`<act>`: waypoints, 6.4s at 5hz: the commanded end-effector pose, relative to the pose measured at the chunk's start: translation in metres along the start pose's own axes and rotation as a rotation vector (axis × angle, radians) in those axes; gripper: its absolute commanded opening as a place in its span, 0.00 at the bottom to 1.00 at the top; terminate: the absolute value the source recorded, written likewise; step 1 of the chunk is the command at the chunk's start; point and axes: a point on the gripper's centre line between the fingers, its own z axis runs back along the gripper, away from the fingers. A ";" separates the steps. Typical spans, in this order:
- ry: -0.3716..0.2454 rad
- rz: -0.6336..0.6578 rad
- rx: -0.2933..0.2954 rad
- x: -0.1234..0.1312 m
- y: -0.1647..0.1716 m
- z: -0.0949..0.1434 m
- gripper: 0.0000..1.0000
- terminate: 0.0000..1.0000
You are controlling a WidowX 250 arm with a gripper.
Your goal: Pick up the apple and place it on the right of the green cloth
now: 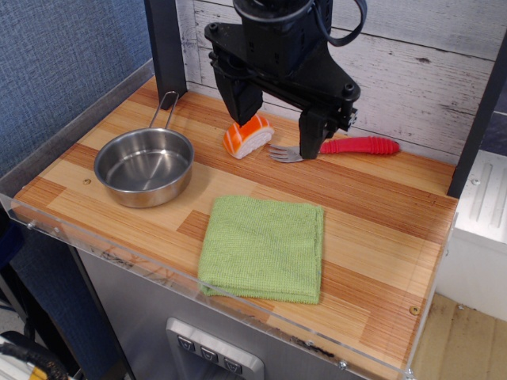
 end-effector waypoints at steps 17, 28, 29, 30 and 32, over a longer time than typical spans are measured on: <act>0.069 0.109 -0.009 0.060 0.104 -0.172 1.00 0.00; -0.023 -0.013 -0.065 0.029 0.026 -0.071 0.00 0.00; -0.012 -0.063 -0.092 0.020 0.001 -0.071 0.00 0.00; 0.004 -0.122 -0.112 0.011 -0.021 -0.074 0.00 0.00; 0.033 -0.228 -0.132 -0.002 -0.053 -0.086 0.00 0.00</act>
